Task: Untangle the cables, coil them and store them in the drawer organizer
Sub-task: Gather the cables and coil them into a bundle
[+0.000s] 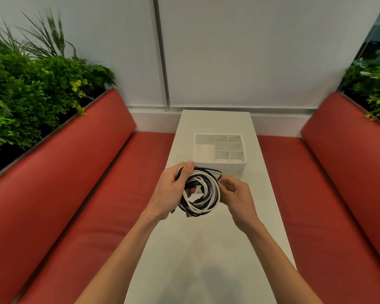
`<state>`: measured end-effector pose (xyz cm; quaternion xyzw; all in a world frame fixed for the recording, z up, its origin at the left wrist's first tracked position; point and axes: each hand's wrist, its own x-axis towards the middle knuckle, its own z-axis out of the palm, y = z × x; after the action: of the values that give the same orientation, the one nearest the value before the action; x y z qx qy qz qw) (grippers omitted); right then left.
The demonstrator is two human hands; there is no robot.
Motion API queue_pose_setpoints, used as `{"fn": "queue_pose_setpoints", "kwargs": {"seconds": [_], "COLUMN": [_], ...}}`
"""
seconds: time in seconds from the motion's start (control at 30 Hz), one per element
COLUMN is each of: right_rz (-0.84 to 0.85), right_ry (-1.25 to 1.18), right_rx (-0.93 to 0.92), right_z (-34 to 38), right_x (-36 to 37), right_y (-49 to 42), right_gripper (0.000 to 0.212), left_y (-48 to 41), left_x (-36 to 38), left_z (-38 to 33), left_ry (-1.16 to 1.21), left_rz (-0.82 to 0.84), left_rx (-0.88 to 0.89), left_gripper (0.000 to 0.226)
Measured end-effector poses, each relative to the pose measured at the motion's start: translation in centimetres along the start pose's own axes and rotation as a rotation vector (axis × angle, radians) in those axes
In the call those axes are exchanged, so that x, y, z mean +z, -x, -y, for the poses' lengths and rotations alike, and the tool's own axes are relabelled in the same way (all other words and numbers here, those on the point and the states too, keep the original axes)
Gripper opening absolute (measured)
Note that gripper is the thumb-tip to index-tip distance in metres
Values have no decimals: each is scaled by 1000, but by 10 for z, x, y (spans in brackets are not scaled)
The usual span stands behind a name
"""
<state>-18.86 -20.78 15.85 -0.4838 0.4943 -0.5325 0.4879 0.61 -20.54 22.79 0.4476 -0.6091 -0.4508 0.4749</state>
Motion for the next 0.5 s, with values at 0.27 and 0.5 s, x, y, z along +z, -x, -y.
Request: {"fn": "queue_pose_setpoints", "kwargs": {"seconds": [0.27, 0.5], "right_rz": [64, -70], "right_ry": [-245, -342], "right_rx": [143, 224], "right_z": [5, 6], "right_x": [17, 24], "right_y": [11, 11], "right_gripper": [23, 24], "left_y": [4, 6], "left_x": [5, 4], "left_z": [3, 0], "left_ry": [-2, -44], "left_rz": [5, 13], "left_rx": [-16, -12], "left_gripper": [53, 46]}}
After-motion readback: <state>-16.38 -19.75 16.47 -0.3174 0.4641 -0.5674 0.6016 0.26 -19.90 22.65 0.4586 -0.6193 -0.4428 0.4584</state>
